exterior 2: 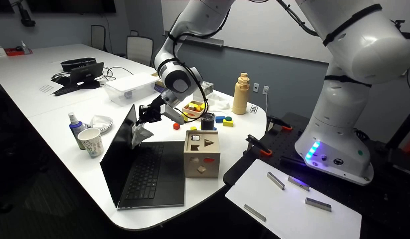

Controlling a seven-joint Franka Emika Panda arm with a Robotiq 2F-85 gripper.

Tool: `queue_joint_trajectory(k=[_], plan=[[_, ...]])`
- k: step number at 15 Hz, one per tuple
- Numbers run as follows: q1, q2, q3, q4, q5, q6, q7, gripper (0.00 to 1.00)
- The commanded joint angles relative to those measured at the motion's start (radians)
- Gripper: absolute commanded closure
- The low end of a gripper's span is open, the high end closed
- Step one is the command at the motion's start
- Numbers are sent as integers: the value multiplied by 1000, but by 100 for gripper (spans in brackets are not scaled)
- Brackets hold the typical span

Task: Use a napkin to wipe the laptop screen

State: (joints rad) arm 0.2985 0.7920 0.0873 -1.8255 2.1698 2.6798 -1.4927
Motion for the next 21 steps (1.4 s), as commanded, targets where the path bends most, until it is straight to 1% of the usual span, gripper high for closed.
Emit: queue_joint_trajectory(k=[1,5,6,9,11,12,16,19,21], plan=[[11,-127,-8,-113,118,-6,-136,100],[15,-225,-11,-184,214,5,-261,100],[57,-250,-57,-202,223,-7,-253,100],[63,-282,-81,-216,224,7,-256,100],[74,-285,-103,-203,232,50,-254,100],[65,-280,-98,-189,243,92,-265,100],[92,-245,-132,-113,246,313,-250,100],[131,-213,-167,-27,246,528,-244,100],[151,-185,-181,34,220,666,-223,100]])
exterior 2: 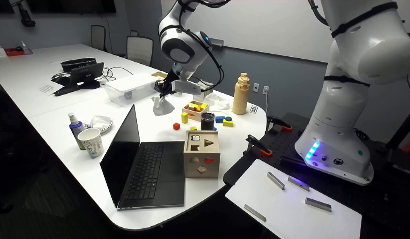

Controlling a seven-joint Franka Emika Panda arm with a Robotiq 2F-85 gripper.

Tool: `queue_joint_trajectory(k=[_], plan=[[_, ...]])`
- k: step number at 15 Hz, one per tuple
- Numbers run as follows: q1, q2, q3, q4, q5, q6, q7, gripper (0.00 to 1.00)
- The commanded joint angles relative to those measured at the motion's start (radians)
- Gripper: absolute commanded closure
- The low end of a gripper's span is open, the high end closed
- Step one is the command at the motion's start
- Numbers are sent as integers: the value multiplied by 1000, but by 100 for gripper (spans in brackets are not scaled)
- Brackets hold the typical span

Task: Use a napkin to wipe the laptop screen

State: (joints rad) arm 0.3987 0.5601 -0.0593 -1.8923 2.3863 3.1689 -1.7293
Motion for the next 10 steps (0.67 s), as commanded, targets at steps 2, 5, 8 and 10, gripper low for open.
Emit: queue_joint_trajectory(k=[2,5,8,10], plan=[[27,84,-7,162,-26,317,20,100],[110,118,-160,98,-48,328,52,100],[34,156,-178,61,25,300,-53,100],[-33,165,-180,38,64,297,-139,100]])
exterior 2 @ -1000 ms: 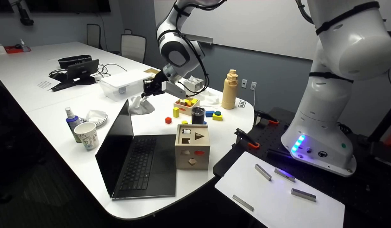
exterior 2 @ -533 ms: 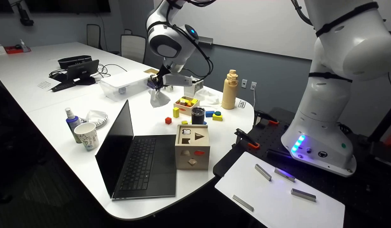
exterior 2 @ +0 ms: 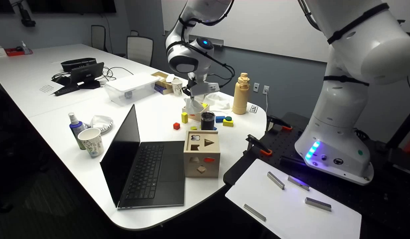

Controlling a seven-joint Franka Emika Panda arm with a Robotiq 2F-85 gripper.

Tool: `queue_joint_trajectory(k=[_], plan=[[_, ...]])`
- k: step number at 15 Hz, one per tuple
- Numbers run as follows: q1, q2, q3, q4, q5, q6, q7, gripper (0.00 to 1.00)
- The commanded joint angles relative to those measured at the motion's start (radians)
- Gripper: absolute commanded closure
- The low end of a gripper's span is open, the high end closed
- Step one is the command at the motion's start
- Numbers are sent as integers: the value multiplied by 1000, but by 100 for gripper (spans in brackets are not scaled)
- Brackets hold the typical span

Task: Use a napkin to wipe the laptop screen

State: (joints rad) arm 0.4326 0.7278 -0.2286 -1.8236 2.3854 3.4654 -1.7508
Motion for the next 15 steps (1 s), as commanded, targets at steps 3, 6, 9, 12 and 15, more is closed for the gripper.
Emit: queue_joint_trajectory(k=[3,6,9,12,15], plan=[[-133,-15,-34,-56,116,-3,-225,100],[-157,-12,-76,-50,156,-3,-301,100],[-181,-5,-95,-33,182,-4,-358,100],[-202,4,-97,-9,191,-5,-402,100],[-204,16,-120,5,198,-7,-417,100]])
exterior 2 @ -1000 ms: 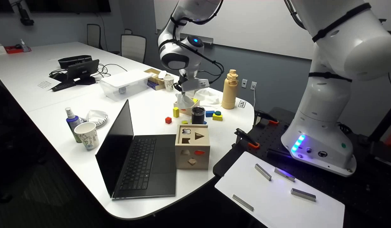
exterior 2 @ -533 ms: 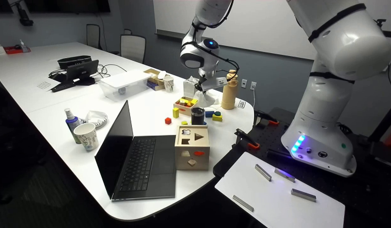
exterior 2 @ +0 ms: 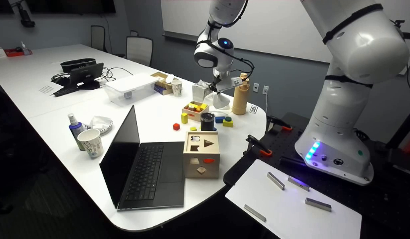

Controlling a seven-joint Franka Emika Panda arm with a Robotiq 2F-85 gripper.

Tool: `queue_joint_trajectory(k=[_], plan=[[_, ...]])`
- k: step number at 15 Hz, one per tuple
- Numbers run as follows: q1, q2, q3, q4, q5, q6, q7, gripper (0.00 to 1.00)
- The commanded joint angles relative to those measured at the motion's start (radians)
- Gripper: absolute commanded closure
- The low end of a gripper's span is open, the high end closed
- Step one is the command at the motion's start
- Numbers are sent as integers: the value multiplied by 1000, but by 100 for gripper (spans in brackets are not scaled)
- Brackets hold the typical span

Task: Use a napkin to wipe the laptop screen

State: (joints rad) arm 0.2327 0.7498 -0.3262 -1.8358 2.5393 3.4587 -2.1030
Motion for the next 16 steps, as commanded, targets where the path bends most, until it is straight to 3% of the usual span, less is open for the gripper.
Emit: queue_joint_trajectory(k=[1,9,10,12,16], plan=[[-1,-2,-34,23,43,0,-66,100],[-18,19,-69,64,47,-3,-69,100],[-2,27,-92,62,52,-3,-60,74],[19,37,-120,56,62,-3,-58,68],[19,15,-96,37,65,-4,-85,37]])
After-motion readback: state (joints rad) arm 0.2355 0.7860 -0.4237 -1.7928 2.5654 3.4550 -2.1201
